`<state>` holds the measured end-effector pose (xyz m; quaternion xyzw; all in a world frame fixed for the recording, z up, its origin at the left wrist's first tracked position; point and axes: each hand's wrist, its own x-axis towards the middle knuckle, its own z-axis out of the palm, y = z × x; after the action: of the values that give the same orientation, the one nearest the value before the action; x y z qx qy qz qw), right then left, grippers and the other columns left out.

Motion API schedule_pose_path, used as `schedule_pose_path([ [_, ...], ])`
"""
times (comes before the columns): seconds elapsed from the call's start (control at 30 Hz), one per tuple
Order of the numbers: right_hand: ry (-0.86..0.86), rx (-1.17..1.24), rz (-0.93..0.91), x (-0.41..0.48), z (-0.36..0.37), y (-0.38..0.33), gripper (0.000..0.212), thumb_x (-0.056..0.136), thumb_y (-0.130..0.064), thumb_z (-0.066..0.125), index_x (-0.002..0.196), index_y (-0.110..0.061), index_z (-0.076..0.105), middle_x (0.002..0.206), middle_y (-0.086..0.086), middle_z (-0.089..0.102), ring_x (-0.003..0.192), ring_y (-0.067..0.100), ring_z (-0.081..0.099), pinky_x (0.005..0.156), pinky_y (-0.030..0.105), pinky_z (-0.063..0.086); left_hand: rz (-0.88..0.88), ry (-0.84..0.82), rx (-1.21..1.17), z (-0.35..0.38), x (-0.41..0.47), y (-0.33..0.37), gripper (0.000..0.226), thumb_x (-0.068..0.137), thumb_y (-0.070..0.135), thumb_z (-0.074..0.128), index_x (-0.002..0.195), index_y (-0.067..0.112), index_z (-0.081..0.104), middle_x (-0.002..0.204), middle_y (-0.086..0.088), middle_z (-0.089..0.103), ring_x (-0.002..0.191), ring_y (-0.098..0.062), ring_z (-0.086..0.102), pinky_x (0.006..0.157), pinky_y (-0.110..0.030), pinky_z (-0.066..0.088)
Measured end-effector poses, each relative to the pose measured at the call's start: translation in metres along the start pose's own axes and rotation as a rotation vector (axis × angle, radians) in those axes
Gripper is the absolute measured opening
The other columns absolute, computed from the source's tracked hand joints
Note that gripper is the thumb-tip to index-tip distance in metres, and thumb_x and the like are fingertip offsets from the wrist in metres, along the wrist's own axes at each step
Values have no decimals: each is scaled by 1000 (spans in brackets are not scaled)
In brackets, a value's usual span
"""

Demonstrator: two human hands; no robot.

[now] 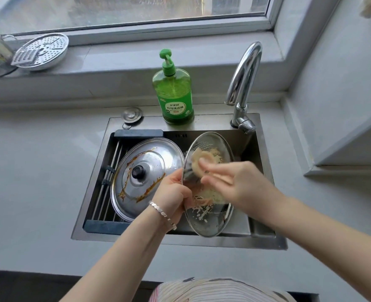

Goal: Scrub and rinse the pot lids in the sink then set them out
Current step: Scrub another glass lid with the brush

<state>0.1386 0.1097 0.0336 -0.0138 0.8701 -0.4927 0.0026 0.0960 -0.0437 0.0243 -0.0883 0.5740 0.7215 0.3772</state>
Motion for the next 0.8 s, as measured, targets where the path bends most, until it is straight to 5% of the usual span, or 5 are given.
schedule_pose_path([
  [0.17,148,5,219,22,-26,8,37,89,-26,59,125,-17,57,62,-26,62,50,-4,56,51,6,39,-46,-26,12,1,-3,-1,72,67,-32,12,108,6,57,110,-24,64,103,-34,63,78,-50,52],
  [0.3,-4,11,44,2,-10,-8,38,88,-20,62,125,-17,55,108,-5,68,81,4,68,75,16,54,-27,-22,35,1,-2,1,76,63,-34,12,103,8,61,104,-22,66,100,-33,65,78,-51,52],
  [0.47,116,37,236,27,-33,8,37,90,-18,58,126,-10,55,38,-25,43,43,-12,50,47,6,38,-45,-22,59,0,0,1,75,63,-33,12,106,5,59,108,-25,65,102,-34,64,79,-51,53],
  [0.6,-9,49,98,7,-10,-3,38,88,-17,62,125,-15,55,78,-21,63,61,-7,60,61,10,50,-16,0,60,-3,0,1,77,61,-34,13,106,6,60,107,-22,67,101,-33,65,81,-52,51],
  [0.8,194,38,284,34,-30,24,36,90,-26,59,123,-15,60,39,-23,42,37,-7,42,42,9,30,-31,-5,63,-2,0,-1,74,62,-34,14,106,5,59,108,-24,66,102,-33,65,80,-50,53],
])
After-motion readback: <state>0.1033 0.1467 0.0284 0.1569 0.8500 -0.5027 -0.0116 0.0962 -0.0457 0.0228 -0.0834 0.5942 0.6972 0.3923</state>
